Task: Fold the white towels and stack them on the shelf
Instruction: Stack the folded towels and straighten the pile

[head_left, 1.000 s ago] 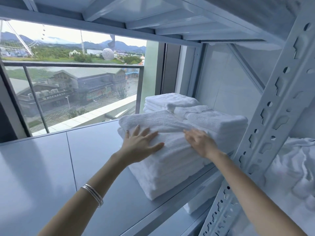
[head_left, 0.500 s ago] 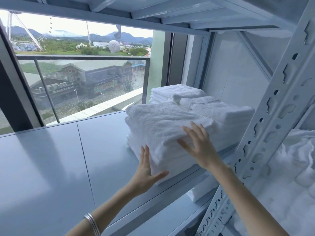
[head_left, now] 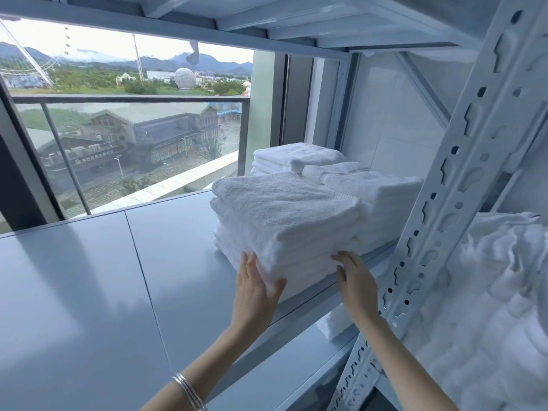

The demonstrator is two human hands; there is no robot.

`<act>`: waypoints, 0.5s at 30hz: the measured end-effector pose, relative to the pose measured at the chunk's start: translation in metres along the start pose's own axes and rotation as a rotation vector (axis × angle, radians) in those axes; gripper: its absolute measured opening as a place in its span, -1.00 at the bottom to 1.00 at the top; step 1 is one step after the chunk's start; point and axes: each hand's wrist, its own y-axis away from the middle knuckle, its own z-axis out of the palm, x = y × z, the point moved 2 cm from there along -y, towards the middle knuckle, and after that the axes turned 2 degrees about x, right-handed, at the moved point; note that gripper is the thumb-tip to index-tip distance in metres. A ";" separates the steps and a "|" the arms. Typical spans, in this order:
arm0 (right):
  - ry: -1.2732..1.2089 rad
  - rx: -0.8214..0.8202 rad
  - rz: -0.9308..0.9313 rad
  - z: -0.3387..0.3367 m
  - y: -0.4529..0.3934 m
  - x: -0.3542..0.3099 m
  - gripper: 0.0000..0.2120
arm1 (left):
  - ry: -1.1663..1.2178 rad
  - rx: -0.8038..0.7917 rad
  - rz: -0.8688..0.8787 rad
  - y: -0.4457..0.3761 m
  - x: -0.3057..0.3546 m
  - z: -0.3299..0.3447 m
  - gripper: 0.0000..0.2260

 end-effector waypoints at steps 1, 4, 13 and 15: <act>0.048 0.019 -0.033 -0.002 -0.003 0.002 -0.74 | -0.025 0.032 0.006 0.001 0.003 0.001 -0.30; 0.145 -0.019 -0.099 -0.007 -0.012 0.001 -0.73 | -0.020 0.098 -0.017 -0.001 0.011 0.004 -0.40; 0.188 0.006 -0.166 -0.007 -0.029 0.000 -0.81 | 0.148 0.046 -0.188 -0.012 0.012 0.009 -0.56; 0.188 -0.010 -0.161 -0.007 -0.027 -0.001 -0.82 | 0.105 -0.048 -0.136 -0.012 0.011 0.002 -0.51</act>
